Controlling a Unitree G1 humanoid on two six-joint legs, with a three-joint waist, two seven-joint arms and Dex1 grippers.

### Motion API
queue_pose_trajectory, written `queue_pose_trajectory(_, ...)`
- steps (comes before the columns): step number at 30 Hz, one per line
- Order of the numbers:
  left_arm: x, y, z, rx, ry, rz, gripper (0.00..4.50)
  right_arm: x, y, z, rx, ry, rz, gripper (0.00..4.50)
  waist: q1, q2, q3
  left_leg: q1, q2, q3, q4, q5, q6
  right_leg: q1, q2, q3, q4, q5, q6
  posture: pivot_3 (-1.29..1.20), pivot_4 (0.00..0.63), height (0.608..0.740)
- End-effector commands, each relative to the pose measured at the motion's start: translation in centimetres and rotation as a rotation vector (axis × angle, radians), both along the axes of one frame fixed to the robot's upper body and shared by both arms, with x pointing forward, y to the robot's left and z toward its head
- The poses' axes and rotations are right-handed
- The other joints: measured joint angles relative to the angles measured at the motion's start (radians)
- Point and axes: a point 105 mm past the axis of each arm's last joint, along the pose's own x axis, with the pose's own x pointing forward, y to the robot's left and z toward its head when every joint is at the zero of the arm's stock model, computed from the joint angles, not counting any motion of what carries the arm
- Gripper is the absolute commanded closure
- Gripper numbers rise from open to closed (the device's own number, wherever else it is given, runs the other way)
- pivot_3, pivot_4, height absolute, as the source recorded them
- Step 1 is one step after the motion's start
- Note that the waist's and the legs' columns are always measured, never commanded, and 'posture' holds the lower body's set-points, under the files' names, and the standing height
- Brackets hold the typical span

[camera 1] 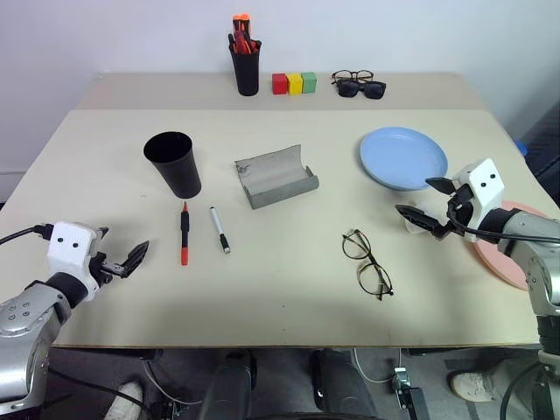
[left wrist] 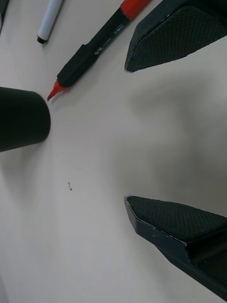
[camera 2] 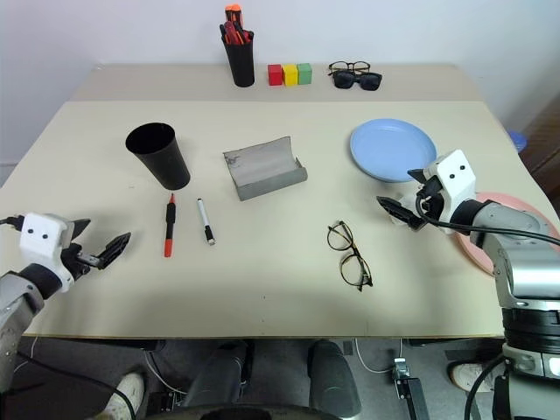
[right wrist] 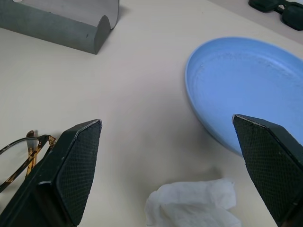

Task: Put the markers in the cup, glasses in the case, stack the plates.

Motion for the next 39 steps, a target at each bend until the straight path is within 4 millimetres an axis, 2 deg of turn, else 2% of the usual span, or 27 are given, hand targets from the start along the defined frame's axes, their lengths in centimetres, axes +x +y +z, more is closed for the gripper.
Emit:
queue_pose_trajectory(1, 0.2, 0.1, 1.0, -0.002, -0.042, 0.006, 0.24, 0.2, 0.7, 1.6, -0.003, -0.074, 0.026, 0.0, -0.001, 0.0, 0.0, 0.0, 0.0, 0.0, 0.0, 0.0, 0.0, 0.0, 0.0, 0.0, 0.0, 0.0, 0.0, 0.0, 0.15, 0.74)
queue_pose_trajectory(4, 0.5, -0.1, 1.3, -0.008, -0.055, 0.005, 0.24, 0.5, 1.3, 1.6, 0.0, -0.084, 0.044, 0.0, -0.002, 0.0, 0.0, 0.0, 0.0, 0.0, 0.0, 0.0, 0.0, 0.0, 0.0, 0.0, 0.0, 0.0, 0.0, 0.0, 0.15, 0.74)
queue_pose_trajectory(7, 1.0, -0.8, 1.7, -0.034, -0.073, 0.001, 0.24, 0.6, 2.9, 1.7, 0.02, -0.096, 0.095, 0.0, -0.002, 0.0, 0.0, 0.0, 0.0, 0.0, 0.0, 0.0, 0.0, 0.0, 0.0, 0.0, 0.0, 0.0, 0.0, 0.0, 0.15, 0.74)
queue_pose_trajectory(10, 2.1, -1.9, 1.5, -0.029, -0.052, 0.061, 0.11, 0.8, 6.7, 1.4, 0.049, -0.113, 0.185, 0.0, -0.001, 0.0, 0.0, 0.0, 0.0, 0.0, 0.001, 0.0, 0.0, 0.001, 0.0, 0.0, 0.0, 0.002, 0.003, 0.0, 0.15, 0.74)
queue_pose_trajectory(12, 2.5, -2.7, 1.8, -0.042, -0.049, 0.059, 0.11, 0.9, 8.3, 1.4, 0.065, -0.123, 0.212, 0.0, -0.003, 0.0, 0.0, 0.0, 0.0, -0.001, 0.001, 0.0, 0.0, 0.001, 0.001, 0.0, 0.0, 0.002, 0.004, 0.0, 0.15, 0.74)
queue_pose_trajectory(15, 4.7, -6.0, 2.3, -0.05, -0.021, 0.108, 0.11, 0.1, 14.8, 0.8, 0.111, -0.124, 0.371, 0.0, -0.001, 0.0, 0.0, 0.0, 0.0, -0.001, 0.001, 0.0, 0.0, 0.001, 0.001, 0.0, 0.001, 0.003, 0.006, 0.0, 0.15, 0.74)
queue_pose_trajectory(19, 5.7, -7.4, 1.7, -0.07, 0.08, 0.175, 0.11, -1.2, 18.9, 0.6, 0.166, -0.119, 0.44, 0.0, -0.003, -0.001, 0.0, 0.0, -0.001, -0.003, 0.002, 0.0, -0.001, 0.001, 0.002, -0.001, 0.003, 0.004, 0.007, 0.0, 0.15, 0.74)
queue_pose_trajectory(25, 6.5, -7.1, 0.6, -0.115, 0.201, 0.289, 0.11, -2.8, 21.0, 0.4, 0.189, -0.1, 0.484, 0.0, -0.002, -0.001, 0.0, 0.0, -0.001, -0.004, 0.001, 0.0, -0.001, 0.0, 0.002, -0.001, 0.003, 0.004, 0.007, 0.0, 0.15, 0.74)
queue_pose_trajectory(30, 6.6, -6.4, -0.5, -0.15, 0.279, 0.343, 0.11, -3.2, 20.9, 0.1, 0.175, -0.089, 0.488, 0.0, -0.007, -0.001, 0.0, 0.001, -0.001, -0.004, 0.002, 0.0, -0.001, 0.001, 0.002, -0.001, 0.003, 0.004, 0.008, 0.0, 0.15, 0.74)
queue_pose_trajectory(33, 6.6, -6.3, -0.9, -0.163, 0.306, 0.344, 0.96, -3.1, 21.0, 0.1, 0.174, -0.092, 0.486, 0.0, -0.006, -0.001, -0.001, 0.001, -0.001, -0.004, 0.001, 0.0, -0.001, 0.0, 0.002, -0.001, 0.003, 0.004, 0.007, 0.0, 0.15, 0.74)
queue_pose_trajectory(35, 6.6, -6.3, -1.1, -0.164, 0.324, 0.345, 1.91, -3.0, 20.9, 0.2, 0.175, -0.096, 0.483, 0.0, -0.005, -0.001, -0.001, 0.001, -0.001, -0.004, 0.001, 0.001, -0.001, 0.001, 0.002, -0.001, 0.003, 0.004, 0.007, 0.0, 0.15, 0.74)
queue_pose_trajectory(39, 6.4, -5.5, -1.2, -0.151, 0.33, 0.375, 4.1, -2.9, 21.2, 0.3, 0.178, -0.101, 0.486, 0.0, -0.007, -0.001, -0.001, 0.001, -0.001, -0.004, 0.001, 0.001, -0.001, 0.001, 0.002, -0.001, 0.004, 0.004, 0.007, 0.0, 0.15, 0.74)
